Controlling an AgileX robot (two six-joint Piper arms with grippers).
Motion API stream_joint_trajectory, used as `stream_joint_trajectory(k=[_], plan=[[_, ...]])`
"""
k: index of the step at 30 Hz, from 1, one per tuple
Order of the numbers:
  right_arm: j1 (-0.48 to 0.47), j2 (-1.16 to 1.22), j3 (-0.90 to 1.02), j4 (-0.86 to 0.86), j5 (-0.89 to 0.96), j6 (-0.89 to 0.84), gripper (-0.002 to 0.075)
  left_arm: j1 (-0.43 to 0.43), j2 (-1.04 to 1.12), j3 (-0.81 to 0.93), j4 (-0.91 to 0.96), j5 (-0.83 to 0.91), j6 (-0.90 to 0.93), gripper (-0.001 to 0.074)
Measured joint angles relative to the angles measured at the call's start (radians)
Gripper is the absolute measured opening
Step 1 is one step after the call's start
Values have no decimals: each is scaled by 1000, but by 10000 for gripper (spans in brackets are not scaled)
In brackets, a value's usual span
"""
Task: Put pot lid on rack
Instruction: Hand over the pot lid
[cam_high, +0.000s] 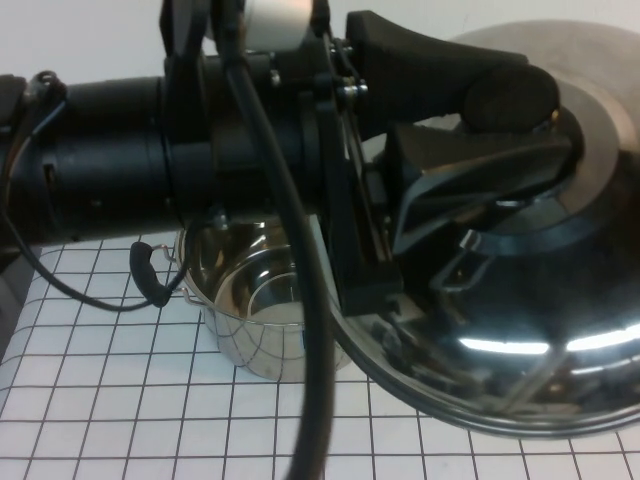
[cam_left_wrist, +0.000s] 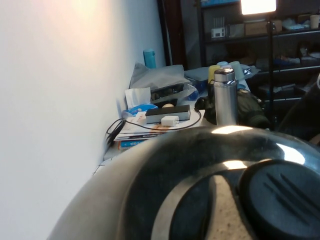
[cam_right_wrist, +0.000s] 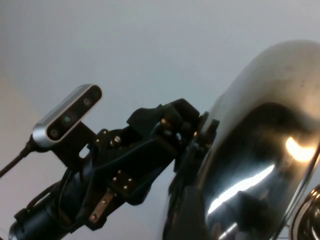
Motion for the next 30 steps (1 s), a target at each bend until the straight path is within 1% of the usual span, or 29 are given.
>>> stream_joint_trajectory(k=[7, 13, 15, 18, 21, 24, 26, 28, 30], plan=[[0, 57, -22, 0, 83, -7, 578, -6, 0, 0, 2, -2, 0, 335], [0, 124, -69, 0, 115, -11, 577, -6, 0, 0, 2, -2, 0, 335], [0, 154, -87, 0, 135, -11, 565, -6, 0, 0, 2, -2, 0, 335], [0, 205, -103, 0, 164, -11, 517, -6, 0, 0, 2, -2, 0, 335], [0, 236, -112, 0, 172, -22, 452, -6, 0, 0, 2, -2, 0, 335], [0, 249, -119, 7, 172, -25, 348, -6, 0, 0, 8, -5, 3, 335], [0, 251, -122, 28, 181, -27, 259, -6, 2, 0, 24, -15, 9, 335], [0, 251, -124, 37, 196, -35, 188, -6, 5, 0, 32, -28, 11, 335], [0, 251, -128, 37, 203, -47, 178, -6, 8, 0, 32, -29, 11, 335]])
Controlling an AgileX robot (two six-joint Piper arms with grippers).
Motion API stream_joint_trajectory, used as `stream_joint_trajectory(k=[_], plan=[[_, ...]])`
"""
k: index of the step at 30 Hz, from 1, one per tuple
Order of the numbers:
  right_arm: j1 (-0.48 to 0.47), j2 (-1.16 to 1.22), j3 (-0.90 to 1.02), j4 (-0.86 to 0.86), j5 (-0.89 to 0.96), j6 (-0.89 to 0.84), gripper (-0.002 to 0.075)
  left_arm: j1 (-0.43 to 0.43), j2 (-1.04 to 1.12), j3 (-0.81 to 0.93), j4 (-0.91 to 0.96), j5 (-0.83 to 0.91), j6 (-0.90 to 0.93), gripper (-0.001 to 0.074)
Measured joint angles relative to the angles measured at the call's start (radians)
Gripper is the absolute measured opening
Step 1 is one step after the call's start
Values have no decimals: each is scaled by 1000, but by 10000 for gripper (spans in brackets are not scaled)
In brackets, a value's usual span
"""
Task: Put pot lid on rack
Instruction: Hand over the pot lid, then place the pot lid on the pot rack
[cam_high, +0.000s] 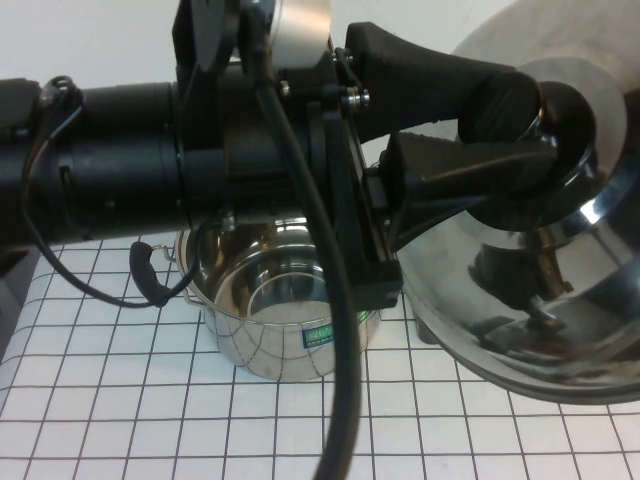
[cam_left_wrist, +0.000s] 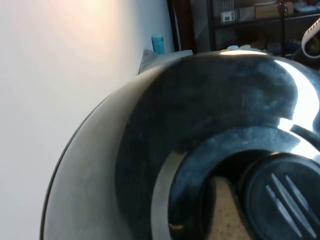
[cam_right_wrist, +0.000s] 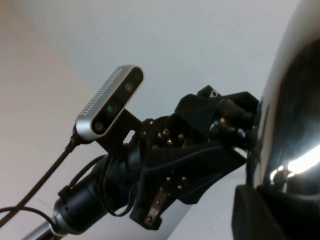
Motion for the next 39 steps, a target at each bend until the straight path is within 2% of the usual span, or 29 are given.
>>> stream_joint_trajectory(k=[5, 8, 10, 12, 16, 19, 24, 26, 29, 34, 39], plan=[[0, 0, 0, -2, 0, -39, 172, 0, 0, 0, -4, -6, -4, 365], [0, 2, 0, -27, -15, -52, 63, 0, -8, 0, -36, -28, -39, 463], [0, 5, 5, -65, -32, -54, 47, 0, -8, -2, -40, -57, -75, 542], [0, 7, 7, -62, -39, -63, 24, 0, -8, -4, -18, -89, -120, 589], [0, 7, 7, -60, -26, -94, 19, 0, -10, -4, 73, -99, -177, 591], [0, 7, 7, -60, -61, -127, 19, 0, -26, -4, 161, -103, -226, 497], [0, 30, 7, -59, -156, -198, 18, 0, -88, -5, 371, -137, -333, 127], [0, 64, 7, -59, -180, -221, 18, 0, -112, -7, 481, -137, -394, 58], [0, 144, -16, -59, -180, -283, 18, 0, -151, -7, 661, -114, -547, 17], [0, 303, -112, -59, -152, -352, 18, 0, -200, 2, 975, 38, -816, 3], [0, 485, -234, -59, -115, -400, 18, 0, -265, 98, 1140, 99, -923, 0]])
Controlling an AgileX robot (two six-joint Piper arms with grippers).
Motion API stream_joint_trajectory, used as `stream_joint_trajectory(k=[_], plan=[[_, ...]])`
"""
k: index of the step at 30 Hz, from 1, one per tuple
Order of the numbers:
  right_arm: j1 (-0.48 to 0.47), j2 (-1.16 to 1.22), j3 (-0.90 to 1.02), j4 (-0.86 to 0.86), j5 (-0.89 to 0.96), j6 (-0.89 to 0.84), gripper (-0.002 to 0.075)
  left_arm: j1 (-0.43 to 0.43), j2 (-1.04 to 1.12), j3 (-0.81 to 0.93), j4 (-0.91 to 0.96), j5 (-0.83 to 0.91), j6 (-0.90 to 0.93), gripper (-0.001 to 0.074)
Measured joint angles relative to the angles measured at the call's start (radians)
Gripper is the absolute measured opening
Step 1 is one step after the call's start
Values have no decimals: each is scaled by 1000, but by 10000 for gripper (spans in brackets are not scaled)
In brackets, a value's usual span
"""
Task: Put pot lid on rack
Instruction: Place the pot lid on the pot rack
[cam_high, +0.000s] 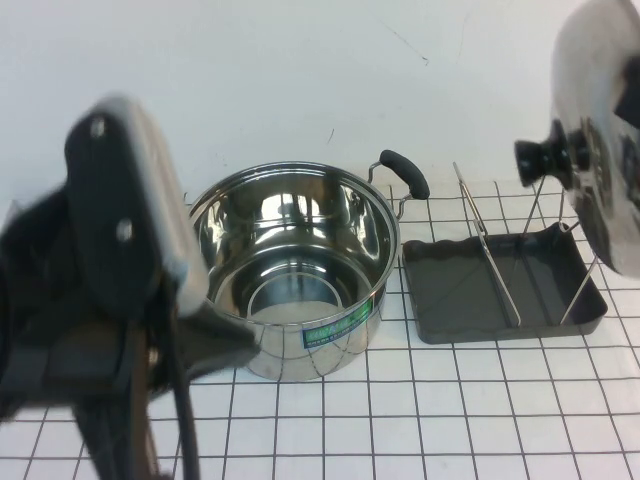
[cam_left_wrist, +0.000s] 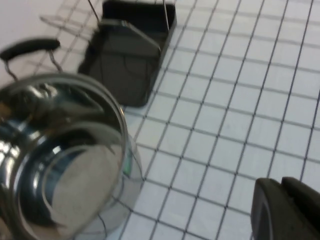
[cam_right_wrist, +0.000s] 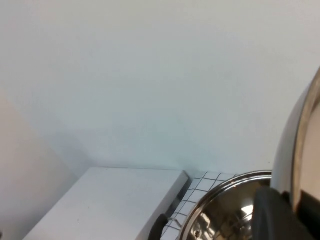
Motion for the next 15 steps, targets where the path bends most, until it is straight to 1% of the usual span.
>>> stream_joint_trajectory(k=[3, 7, 11, 15], plan=[[26, 108, -85, 0, 17, -27, 17, 0, -53, 81, 20, -23, -25, 0], [80, 226, -178, 2, 16, -66, 17, 0, -139, 198, 61, -109, -44, -1], [124, 340, -246, 2, 15, -106, 17, 0, -254, 311, 153, -184, -120, -1], [133, 415, -276, 2, -7, -144, 17, 0, -364, 425, 218, -272, -210, -1]])
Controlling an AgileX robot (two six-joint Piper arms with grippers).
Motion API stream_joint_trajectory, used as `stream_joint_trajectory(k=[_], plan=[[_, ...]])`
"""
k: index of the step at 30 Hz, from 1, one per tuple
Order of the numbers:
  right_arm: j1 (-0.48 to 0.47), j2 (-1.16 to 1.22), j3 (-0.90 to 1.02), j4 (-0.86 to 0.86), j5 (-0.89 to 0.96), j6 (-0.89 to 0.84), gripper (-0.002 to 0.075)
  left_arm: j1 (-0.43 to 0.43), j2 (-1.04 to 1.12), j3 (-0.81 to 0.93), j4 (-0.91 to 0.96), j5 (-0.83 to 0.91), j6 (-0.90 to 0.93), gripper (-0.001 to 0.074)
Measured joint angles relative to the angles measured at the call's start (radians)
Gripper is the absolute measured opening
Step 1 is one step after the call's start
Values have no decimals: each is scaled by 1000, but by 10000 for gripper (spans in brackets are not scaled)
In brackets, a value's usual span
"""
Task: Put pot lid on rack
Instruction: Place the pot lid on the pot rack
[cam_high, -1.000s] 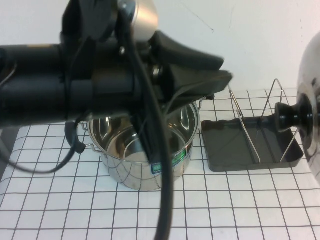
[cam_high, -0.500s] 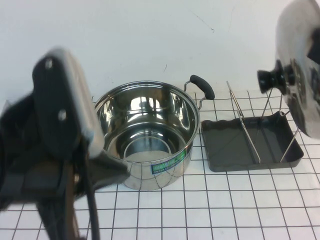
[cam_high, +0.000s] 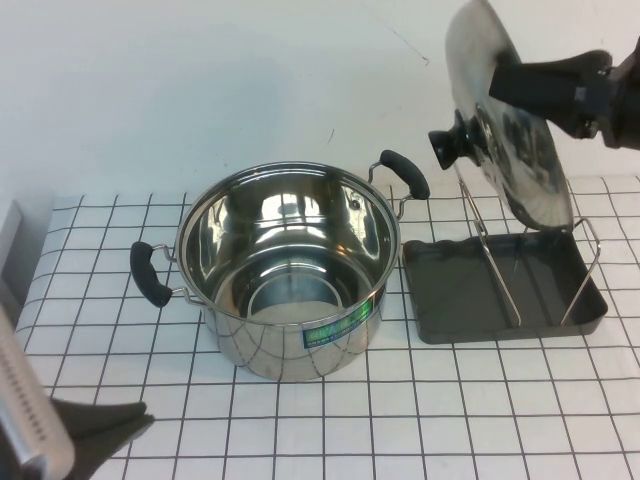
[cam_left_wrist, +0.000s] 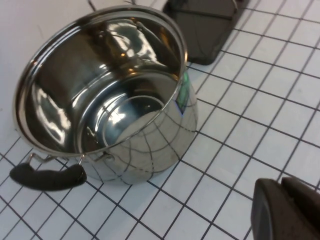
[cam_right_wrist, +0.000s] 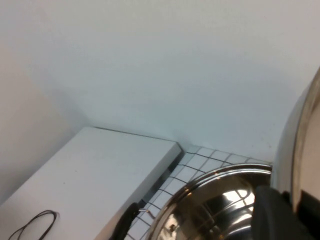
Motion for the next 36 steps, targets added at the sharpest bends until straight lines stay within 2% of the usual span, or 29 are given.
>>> stream_joint_trajectory(k=[10, 15, 24, 36], plan=[[0, 62, -6, 0, -34, -21, 17, 0, -151, 293, 2, -324, -76, -1], [2, 75, -6, -15, -36, -19, 17, 0, -165, 331, 2, -431, -82, -1], [4, 82, 48, -46, -84, 9, 17, 0, -165, 331, 0, -458, -86, -1], [4, 105, 62, 14, -138, -29, 17, 0, -165, 332, 0, -458, -86, -1]])
